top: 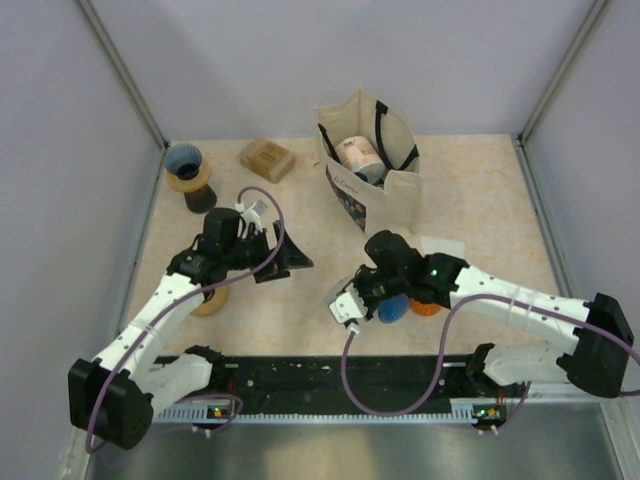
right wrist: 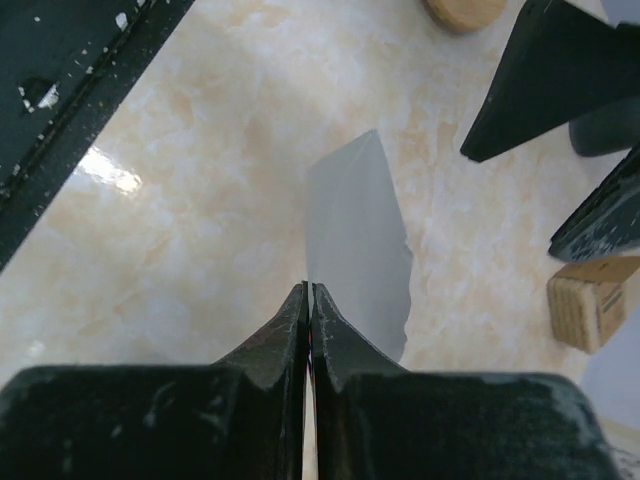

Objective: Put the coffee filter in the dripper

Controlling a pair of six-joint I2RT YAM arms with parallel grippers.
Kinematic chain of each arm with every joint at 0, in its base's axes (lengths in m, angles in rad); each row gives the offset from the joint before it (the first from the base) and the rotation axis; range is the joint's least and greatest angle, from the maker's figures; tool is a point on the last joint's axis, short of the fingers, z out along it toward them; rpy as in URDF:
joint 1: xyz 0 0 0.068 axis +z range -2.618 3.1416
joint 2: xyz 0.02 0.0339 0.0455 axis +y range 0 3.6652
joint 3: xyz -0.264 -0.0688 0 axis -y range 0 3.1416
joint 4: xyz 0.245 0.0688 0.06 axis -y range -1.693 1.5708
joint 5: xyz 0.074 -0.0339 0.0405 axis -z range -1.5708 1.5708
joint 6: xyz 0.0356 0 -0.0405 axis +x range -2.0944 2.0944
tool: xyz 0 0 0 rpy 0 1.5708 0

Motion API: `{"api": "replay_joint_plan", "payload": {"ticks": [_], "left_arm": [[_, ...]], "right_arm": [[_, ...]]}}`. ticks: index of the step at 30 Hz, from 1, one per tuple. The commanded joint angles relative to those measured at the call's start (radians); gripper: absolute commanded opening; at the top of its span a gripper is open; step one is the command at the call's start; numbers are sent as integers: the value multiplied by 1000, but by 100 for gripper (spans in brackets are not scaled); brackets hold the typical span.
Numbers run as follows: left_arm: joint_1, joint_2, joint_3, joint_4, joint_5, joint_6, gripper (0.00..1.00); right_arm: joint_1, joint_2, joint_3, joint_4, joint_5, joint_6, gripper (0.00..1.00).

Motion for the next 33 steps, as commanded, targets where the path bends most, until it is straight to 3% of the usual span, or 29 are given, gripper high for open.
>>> {"api": "replay_joint_plan", "payload": {"ticks": [1,10,16,33], "left_arm": [[-15,33,84,13,176,78,99],[-139,104,160,-40,102,164,99],[-227,163,215,-166,-83,230,99],[-345,298,255,-207,-191,247,93]], "right_arm": [[12,105,179,-244,-36,-269,0],[13,209,249,-329,-28,-337,0],[12,200,249,-332,-44,-335,0],[12,208,263,-330,-35,-305,0]]}}
